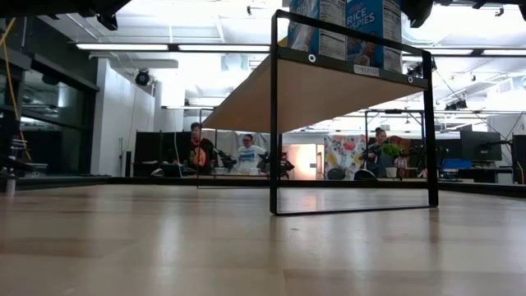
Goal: Stack cereal on shelf
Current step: Put the yellow cereal box on the shelf aligned with the other yellow cereal box
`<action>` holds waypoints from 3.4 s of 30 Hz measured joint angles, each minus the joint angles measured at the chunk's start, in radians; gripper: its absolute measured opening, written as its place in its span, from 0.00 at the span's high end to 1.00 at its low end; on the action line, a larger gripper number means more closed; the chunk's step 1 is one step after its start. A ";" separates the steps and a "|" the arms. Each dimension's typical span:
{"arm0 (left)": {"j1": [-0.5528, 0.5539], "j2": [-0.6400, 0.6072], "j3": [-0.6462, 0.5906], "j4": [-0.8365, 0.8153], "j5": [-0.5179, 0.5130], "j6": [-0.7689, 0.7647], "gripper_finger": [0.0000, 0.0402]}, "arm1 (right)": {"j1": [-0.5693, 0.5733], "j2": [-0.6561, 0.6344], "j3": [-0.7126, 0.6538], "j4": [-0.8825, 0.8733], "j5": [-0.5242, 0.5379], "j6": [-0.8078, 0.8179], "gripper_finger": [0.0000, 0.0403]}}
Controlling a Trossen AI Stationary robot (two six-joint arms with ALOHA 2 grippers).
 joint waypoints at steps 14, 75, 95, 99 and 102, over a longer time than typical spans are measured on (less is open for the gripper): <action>0.000 0.000 0.000 -0.007 -0.001 0.004 1.00 | 0.000 0.000 0.000 0.002 0.056 0.016 0.25; 0.000 0.243 0.170 -0.166 0.241 -0.107 0.46 | 0.002 -0.008 0.001 0.047 -0.044 0.155 0.97; -0.316 0.527 0.718 -0.927 0.281 -0.685 0.46 | 0.003 -0.008 0.001 0.032 -0.043 0.156 0.97; -0.514 0.620 0.718 -0.909 0.175 -0.824 0.46 | 0.002 -0.008 0.001 0.031 -0.043 0.160 0.97; -0.647 0.722 0.718 -0.831 0.117 -0.928 0.46 | 0.002 -0.008 0.001 0.030 -0.031 0.165 0.97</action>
